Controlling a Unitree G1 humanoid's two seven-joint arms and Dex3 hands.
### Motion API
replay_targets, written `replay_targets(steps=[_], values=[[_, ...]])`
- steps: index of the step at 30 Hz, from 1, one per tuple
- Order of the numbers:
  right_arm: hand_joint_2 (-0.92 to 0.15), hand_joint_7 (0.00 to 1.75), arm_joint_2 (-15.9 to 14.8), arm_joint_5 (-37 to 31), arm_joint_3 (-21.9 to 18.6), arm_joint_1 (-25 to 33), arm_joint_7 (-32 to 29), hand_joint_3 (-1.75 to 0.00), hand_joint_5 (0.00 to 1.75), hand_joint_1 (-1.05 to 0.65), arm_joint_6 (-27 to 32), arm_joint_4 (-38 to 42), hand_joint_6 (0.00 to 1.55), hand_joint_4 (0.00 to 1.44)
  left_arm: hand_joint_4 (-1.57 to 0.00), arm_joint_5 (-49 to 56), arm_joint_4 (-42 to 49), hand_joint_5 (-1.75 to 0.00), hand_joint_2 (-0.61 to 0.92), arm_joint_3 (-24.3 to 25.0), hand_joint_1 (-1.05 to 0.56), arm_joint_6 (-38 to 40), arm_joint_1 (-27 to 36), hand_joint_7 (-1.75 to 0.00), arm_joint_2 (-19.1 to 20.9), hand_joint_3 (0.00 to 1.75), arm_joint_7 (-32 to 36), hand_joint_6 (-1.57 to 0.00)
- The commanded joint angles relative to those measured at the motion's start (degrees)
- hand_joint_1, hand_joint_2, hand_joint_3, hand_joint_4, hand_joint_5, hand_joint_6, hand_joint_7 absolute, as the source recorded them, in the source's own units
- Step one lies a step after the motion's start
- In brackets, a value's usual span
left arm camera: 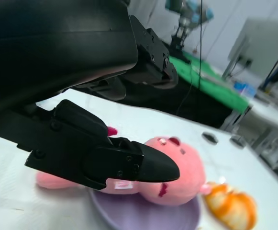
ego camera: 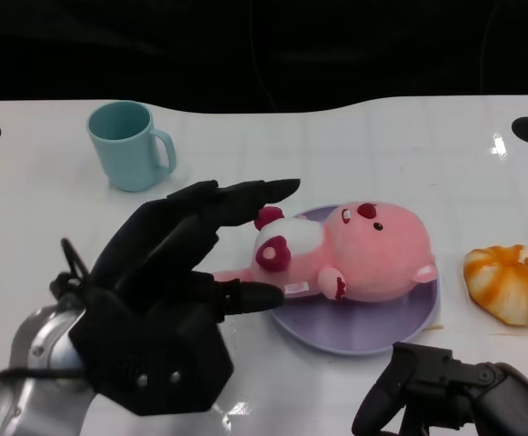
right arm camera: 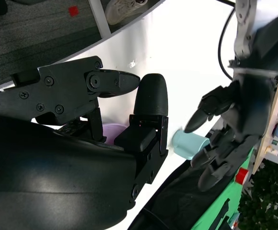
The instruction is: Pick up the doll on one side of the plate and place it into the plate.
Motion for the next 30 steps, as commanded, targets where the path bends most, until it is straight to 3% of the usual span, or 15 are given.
replay_targets(steps=[1, 4, 5, 6, 7, 8, 9, 15, 22, 26, 30], values=[[-0.92, 1.27, -0.63, 0.40, -0.44, 0.01, 0.20, -0.31, 1.56, -0.27, -0.66, 0.11, 0.62, 0.70, -0.40, -6.26, -1.85, -0.96, 0.92, 2.99, -0.36, -1.53, 3.62, -0.24, -2.30, 0.14, 1.24, -0.70], [-0.92, 1.27, -0.66, 0.28, -0.42, -0.08, 0.24, -0.31, 1.55, -0.26, -0.06, -0.23, 0.61, 0.69, -0.47, -14.67, -4.40, -1.05, 0.91, 5.12, -0.21, 0.07, 7.57, -0.30, -6.11, 0.14, 0.94, -0.79], [-0.92, 1.27, -0.61, 0.34, -0.41, -0.09, 0.24, -0.31, 1.55, -0.25, -0.06, -0.24, 0.61, 0.69, -0.55, -16.63, -5.25, -1.06, 0.85, 5.60, -0.16, 0.56, 8.73, -0.37, -7.16, 0.32, 1.13, -0.83], [-0.92, 1.27, -0.55, 0.44, -0.43, -0.10, 0.24, -0.31, 1.55, -0.25, -0.14, -0.18, 0.61, 0.69, -0.62, -18.28, -6.30, -1.06, 0.68, 6.00, -0.13, 1.55, 9.88, -0.46, -8.16, 0.68, 1.41, -0.84], [-0.92, 1.27, -0.53, 0.49, -0.43, -0.11, 0.26, -0.31, 1.55, -0.25, -0.35, -0.07, 0.61, 0.69, -0.65, -20.30, -8.03, -1.07, 0.61, 6.41, -0.12, 3.33, 11.53, -0.51, -9.27, 0.84, 1.70, -0.85], [-0.92, 1.27, -0.53, 0.48, -0.41, -0.14, 0.27, -0.31, 1.55, -0.26, -0.42, -0.01, 0.61, 0.69, -0.71, -22.07, -9.50, -1.13, 0.57, 6.77, -0.11, 5.06, 12.78, -0.66, -10.04, 0.98, 1.72, -0.84], [-0.92, 1.27, -0.52, 0.44, -0.37, -0.16, 0.25, -0.31, 1.55, -0.26, -0.34, -0.07, 0.61, 0.69, -0.74, -24.31, -11.24, -1.17, 0.55, 7.15, -0.11, 7.34, 14.09, -0.77, -10.78, 1.03, 1.66, -0.82], [-0.92, 1.27, -0.48, 0.33, -0.08, -0.33, 0.25, -0.31, 1.56, -0.26, 0.10, -0.47, 0.61, 0.70, -0.83, -33.94, -21.20, -1.41, 0.52, 8.68, -0.14, 19.20, 20.70, -1.09, -12.05, 1.21, 1.43, -0.83], [-0.92, 1.27, -0.32, 0.62, -0.21, -0.40, 0.23, -0.32, 1.56, -0.26, 0.31, -0.48, 0.61, 0.70, -0.90, -43.50, -30.96, -1.73, 0.47, 12.97, -0.11, 32.49, 25.51, -1.55, -7.27, 1.38, 0.40, -0.80], [-0.92, 1.27, -0.35, 1.06, -0.69, -0.46, 0.32, -0.32, 1.56, -0.26, 0.57, -0.51, 0.61, 0.69, -0.94, -48.47, -34.86, -1.75, 0.44, 14.56, -0.11, 39.06, 28.03, -1.61, -5.37, 1.39, 1.15, -0.79], [-0.92, 1.27, -0.59, 1.67, -1.47, -0.67, 0.50, -0.31, 1.56, -0.26, 0.31, -0.01, 0.61, 0.69, -0.95, -51.71, -33.99, -1.75, 0.41, 14.20, -0.11, 41.07, 30.39, -1.65, -6.26, 1.43, 1.23, -0.80]])
